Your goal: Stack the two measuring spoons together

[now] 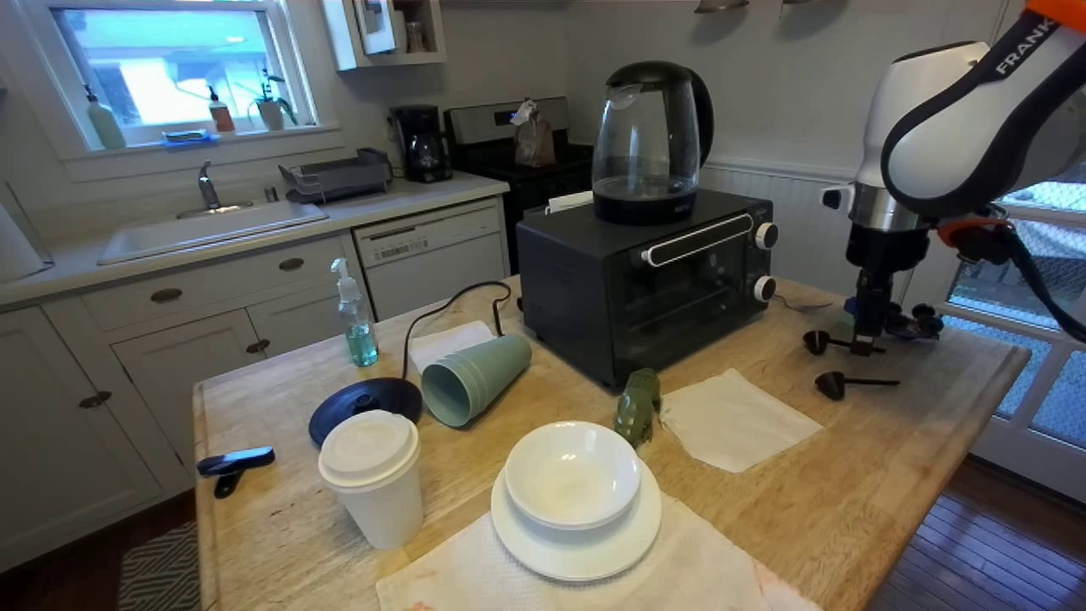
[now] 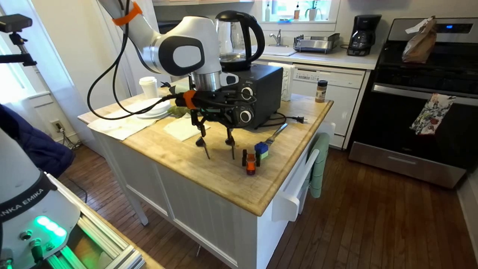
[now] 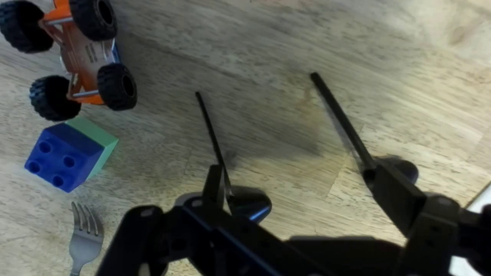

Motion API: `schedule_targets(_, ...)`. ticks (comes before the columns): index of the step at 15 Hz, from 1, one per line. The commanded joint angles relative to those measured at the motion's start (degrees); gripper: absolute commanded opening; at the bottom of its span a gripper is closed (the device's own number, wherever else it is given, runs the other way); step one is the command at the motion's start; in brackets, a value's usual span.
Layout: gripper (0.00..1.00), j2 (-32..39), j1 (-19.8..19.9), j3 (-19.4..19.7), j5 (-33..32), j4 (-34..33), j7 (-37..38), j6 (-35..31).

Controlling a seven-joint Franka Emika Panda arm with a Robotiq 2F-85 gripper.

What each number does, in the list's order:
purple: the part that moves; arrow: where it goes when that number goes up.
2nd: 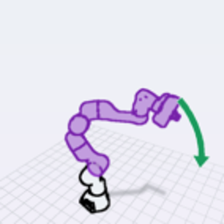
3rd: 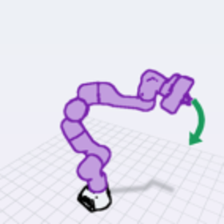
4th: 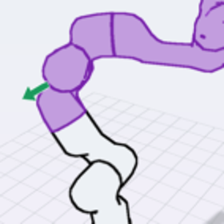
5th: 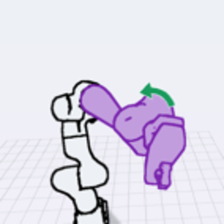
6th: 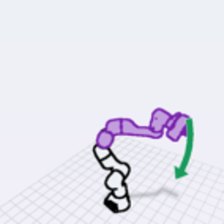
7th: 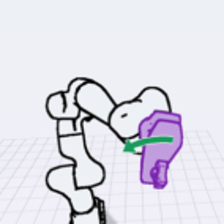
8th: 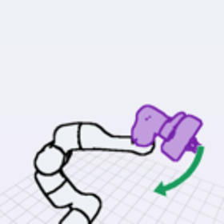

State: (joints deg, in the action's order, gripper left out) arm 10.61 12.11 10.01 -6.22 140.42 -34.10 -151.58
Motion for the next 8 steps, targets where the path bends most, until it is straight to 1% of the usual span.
schedule_targets(1,1.0,3.4,3.7,-4.3,9.8,-2.1,-7.5,-3.7)
schedule_targets(5,1.0,5.6,6.6,-8.2,18.0,-3.8,-13.7,-4.9)
schedule_targets(8,1.0,6.7,7.7,-9.2,19.6,-4.7,-16.0,-5.9)
